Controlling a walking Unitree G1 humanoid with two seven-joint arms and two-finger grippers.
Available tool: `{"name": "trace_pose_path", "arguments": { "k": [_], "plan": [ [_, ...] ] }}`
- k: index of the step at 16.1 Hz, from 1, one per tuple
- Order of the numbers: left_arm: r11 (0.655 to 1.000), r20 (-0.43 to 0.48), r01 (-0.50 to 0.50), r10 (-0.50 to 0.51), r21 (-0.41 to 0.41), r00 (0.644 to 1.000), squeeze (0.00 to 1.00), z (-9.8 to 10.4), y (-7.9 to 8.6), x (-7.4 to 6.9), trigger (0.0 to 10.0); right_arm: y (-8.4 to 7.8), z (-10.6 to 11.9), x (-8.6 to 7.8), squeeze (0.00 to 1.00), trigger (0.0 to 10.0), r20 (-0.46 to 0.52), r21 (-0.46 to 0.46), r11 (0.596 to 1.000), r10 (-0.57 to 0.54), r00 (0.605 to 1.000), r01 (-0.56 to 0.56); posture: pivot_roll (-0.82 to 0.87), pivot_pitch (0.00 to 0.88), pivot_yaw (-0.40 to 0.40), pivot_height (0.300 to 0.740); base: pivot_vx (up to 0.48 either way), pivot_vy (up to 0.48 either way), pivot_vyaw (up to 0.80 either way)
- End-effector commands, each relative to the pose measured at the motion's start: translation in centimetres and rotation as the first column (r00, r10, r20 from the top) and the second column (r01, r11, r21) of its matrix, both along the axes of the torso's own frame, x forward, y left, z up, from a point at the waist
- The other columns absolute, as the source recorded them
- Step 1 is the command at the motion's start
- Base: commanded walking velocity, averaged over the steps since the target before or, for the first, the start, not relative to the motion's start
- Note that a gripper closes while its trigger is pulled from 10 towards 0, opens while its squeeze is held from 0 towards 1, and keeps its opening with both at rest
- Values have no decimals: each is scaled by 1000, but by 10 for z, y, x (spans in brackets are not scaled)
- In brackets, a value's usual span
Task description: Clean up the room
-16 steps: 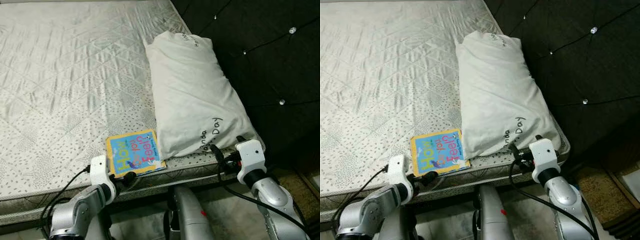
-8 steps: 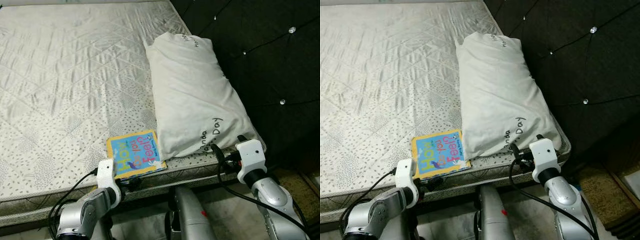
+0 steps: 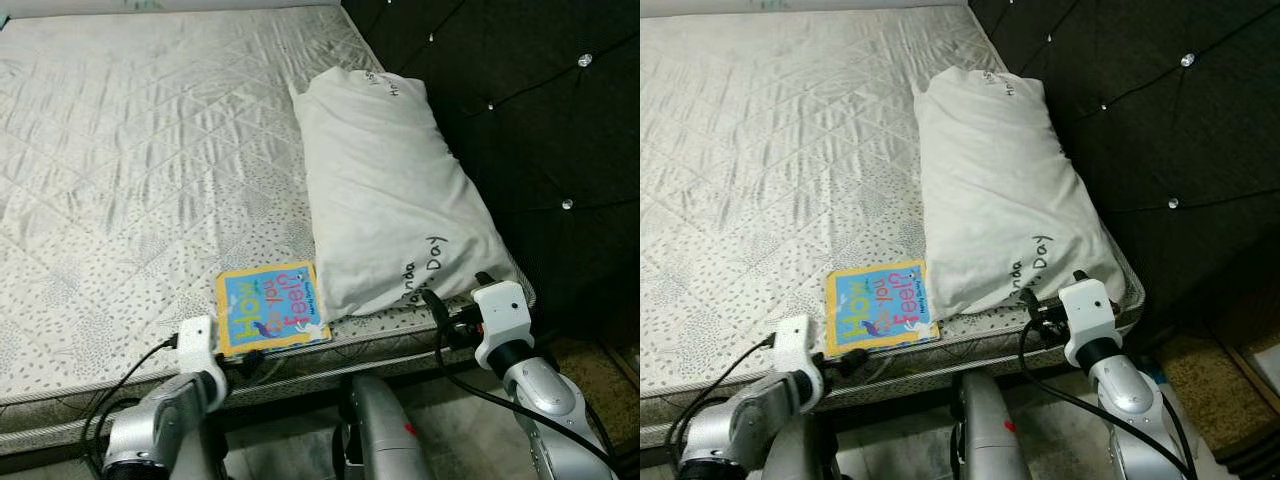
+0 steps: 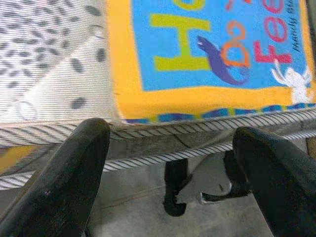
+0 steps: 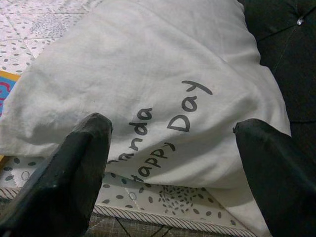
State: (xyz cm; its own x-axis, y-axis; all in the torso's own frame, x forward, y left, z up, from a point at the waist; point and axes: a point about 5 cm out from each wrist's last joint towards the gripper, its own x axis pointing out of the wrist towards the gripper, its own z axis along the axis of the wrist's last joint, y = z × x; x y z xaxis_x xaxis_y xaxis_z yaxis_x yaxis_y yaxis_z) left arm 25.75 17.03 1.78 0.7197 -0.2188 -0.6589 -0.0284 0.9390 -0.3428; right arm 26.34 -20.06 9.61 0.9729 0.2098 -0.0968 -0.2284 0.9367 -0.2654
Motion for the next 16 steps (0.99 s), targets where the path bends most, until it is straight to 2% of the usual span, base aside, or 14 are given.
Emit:
{"name": "trace_pose_path", "arguments": {
  "k": [1,5,7,8,10,12,15,16],
  "plan": [
    [1000,-7,-12,12,13,1000,741,-3,2,-1,10000,-2,-1,0,0,10000,-1,-1,1000,-12,1000,12,-199,160,-47,600,0,0,0],
    [1000,2,-16,16,11,1000,737,-3,1,2,10000,-5,0,0,0,10000,1,-6,1000,-15,1000,15,-209,156,-47,600,0,0,0],
    [999,4,-35,35,29,999,737,-4,6,5,10000,-6,0,0,0,10000,2,-8,1000,-18,1000,18,-211,154,-46,600,0,0,0],
    [999,9,-26,25,29,1000,729,-4,4,6,10000,-6,0,0,0,10000,2,-8,1000,-19,1000,19,-212,154,-46,600,0,0,0],
    [1000,15,22,-22,14,1000,702,-1,-10,8,10000,-5,1,1,0,10000,6,-8,1000,-17,1000,17,-212,153,-47,600,0,0,0],
    [999,8,52,-53,15,999,702,-4,-17,5,10000,-5,1,1,0,10000,7,-10,1000,-16,1000,16,-214,151,-46,600,0,0,0],
    [996,16,76,-77,37,997,710,-2,-16,1,10000,-8,1,0,0,10000,5,-15,1000,-18,1000,18,-215,153,-48,600,0,0,0],
    [992,25,112,-114,61,993,710,2,-18,-2,10000,-8,1,0,0,10000,5,-16,1000,-18,1000,18,-213,155,-47,600,0,0,0]
  ]
}}
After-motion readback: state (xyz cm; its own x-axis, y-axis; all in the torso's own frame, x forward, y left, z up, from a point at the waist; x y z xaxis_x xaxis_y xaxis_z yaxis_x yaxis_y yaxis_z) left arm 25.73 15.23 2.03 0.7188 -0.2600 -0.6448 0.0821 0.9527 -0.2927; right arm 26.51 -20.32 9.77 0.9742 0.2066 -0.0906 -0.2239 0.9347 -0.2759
